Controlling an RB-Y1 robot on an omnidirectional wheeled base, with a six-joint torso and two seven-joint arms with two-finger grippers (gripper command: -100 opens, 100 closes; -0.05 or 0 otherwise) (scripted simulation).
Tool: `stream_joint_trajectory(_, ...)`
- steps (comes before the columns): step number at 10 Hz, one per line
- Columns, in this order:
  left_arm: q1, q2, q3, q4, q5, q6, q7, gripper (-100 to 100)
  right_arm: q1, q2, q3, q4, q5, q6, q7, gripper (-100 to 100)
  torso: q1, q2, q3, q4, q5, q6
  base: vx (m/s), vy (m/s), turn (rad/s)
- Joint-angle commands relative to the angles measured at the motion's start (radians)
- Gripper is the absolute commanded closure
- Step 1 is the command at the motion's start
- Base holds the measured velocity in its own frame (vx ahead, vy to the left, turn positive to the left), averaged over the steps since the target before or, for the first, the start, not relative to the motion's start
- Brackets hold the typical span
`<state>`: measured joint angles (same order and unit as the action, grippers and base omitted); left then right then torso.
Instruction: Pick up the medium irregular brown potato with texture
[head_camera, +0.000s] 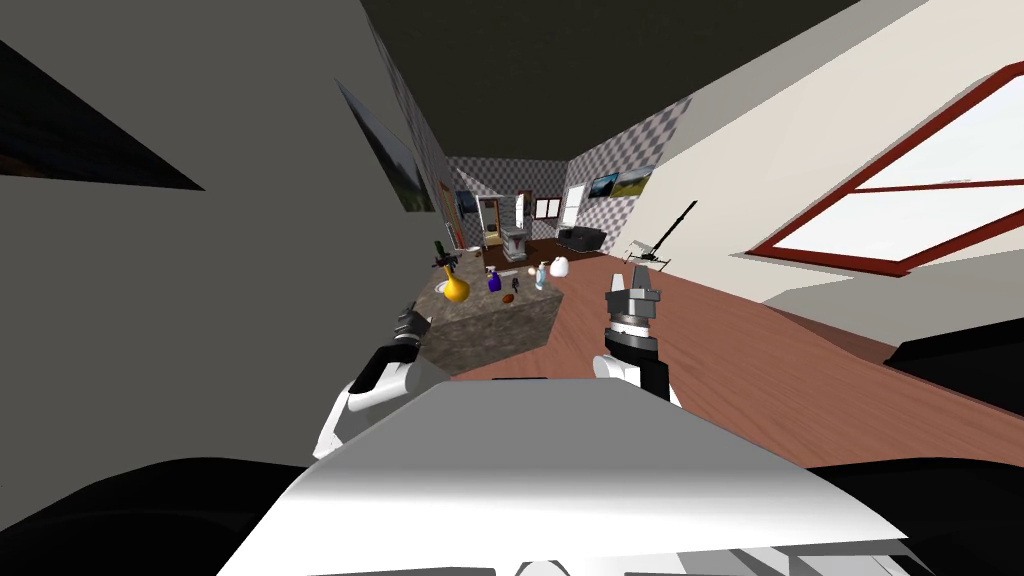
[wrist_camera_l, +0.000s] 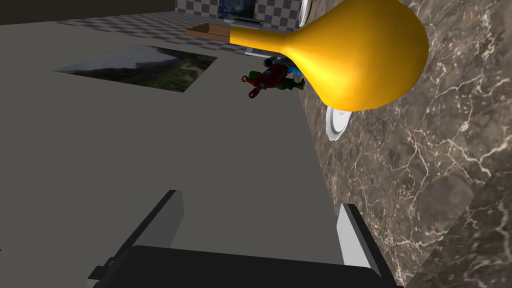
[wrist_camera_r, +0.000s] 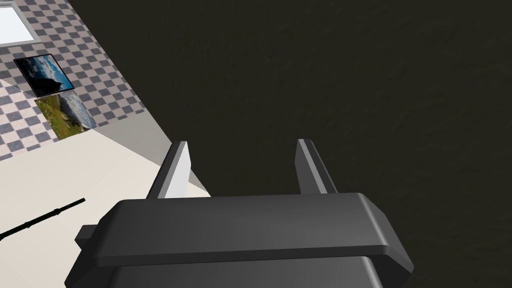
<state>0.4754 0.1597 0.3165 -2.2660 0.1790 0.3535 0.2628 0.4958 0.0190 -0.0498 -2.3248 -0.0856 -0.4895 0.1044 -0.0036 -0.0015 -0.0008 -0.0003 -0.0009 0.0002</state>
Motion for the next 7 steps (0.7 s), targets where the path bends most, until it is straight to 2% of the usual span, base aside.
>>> stream_joint_trajectory(1, -0.006, -0.003, 0.01, -0.001, 0.009, 0.05, 0.024, -100, 0.0, 0.0, 0.0, 0.0, 0.0, 0.0, 0.0, 0, 0.0, 0.0, 0.0, 0.0, 0.0, 0.0, 0.038, -0.064, -0.001)
stream_joint_trajectory(2, -0.006, -0.003, 0.01, -0.001, 0.009, 0.068, 0.024, -100, 0.0, 0.0, 0.0, 0.0, 0.0, 0.0, 0.0, 0, -0.001, -0.001, -0.001, 0.0, 0.0, 0.0, 0.034, -0.054, 0.004)
stream_joint_trajectory(3, -0.012, -0.005, 0.017, -0.002, 0.017, 0.103, 0.044, -100, 0.0, 0.0, 0.0, 0.0, 0.0, 0.0, 0.0, 0, 0.0, -0.001, -0.001, 0.0, 0.0, 0.0, 0.037, -0.07, -0.006)
stream_joint_trajectory(4, -0.012, -0.005, 0.017, -0.002, 0.017, 0.118, 0.044, -100, 0.0, 0.0, 0.0, 0.0, 0.0, 0.0, 0.0, 0, -0.001, -0.001, -0.001, 0.0, 0.0, 0.0, 0.035, -0.067, 0.001)
stream_joint_trajectory(7, -0.029, -0.008, 0.027, -0.005, 0.035, 0.203, 0.081, -100, 0.0, 0.0, 0.0, 0.0, 0.0, 0.0, 0.0, 0, -0.001, -0.002, -0.001, -0.001, 0.0, 0.0, 0.05, -0.077, -0.01)
